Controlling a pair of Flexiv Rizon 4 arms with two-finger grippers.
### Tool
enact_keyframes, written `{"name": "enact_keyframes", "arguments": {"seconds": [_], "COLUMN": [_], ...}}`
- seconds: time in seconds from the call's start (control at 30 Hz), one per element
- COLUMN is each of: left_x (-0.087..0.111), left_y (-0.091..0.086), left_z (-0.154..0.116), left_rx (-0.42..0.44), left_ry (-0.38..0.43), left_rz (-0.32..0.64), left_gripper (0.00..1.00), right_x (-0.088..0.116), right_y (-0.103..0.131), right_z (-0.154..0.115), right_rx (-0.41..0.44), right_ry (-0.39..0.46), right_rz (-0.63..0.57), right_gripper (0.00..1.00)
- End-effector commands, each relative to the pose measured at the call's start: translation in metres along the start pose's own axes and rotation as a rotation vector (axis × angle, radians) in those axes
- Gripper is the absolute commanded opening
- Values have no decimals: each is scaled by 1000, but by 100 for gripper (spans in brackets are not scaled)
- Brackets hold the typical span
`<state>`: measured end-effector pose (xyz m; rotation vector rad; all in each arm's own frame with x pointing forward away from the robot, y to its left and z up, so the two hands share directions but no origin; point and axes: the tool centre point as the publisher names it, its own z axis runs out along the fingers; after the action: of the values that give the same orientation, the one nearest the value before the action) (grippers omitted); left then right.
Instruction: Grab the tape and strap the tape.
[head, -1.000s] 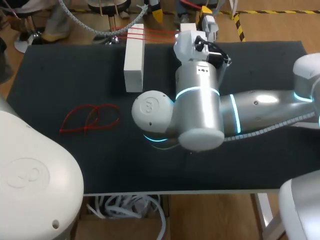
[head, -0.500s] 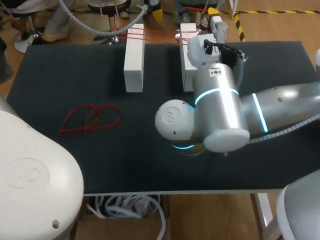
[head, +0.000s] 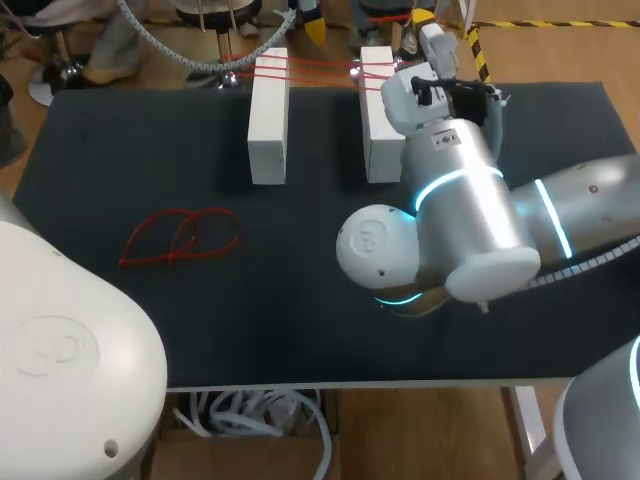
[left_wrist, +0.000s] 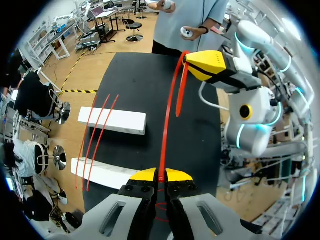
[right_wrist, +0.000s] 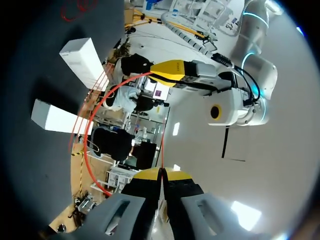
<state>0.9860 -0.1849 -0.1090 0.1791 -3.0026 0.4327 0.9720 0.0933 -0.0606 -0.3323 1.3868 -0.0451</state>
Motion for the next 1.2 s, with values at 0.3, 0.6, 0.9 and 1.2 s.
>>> {"name": "enact_keyframes", "arguments": {"seconds": [0.3, 0.6, 0.9, 1.2], "left_x": [0, 0, 0, 0], "left_y": [0, 0, 0, 0], "left_z": [-1, -1, -1, -1], "left_rx": [-3, -3, -3, -3], "left_ry": [1, 1, 1, 1], "left_rz": [0, 0, 0, 0], "left_gripper": [0, 0, 0, 0], "right_x": [-10, -17, -15, -11], "right_y": [14, 23, 30, 42], "right_z": [2, 7, 19, 19], "right_rx": [-184, -154, -106, -88], "right_ry": [67, 89, 87, 95], "right_rz": [-48, -61, -83, -105], "right_gripper": [0, 0, 0, 0]}}
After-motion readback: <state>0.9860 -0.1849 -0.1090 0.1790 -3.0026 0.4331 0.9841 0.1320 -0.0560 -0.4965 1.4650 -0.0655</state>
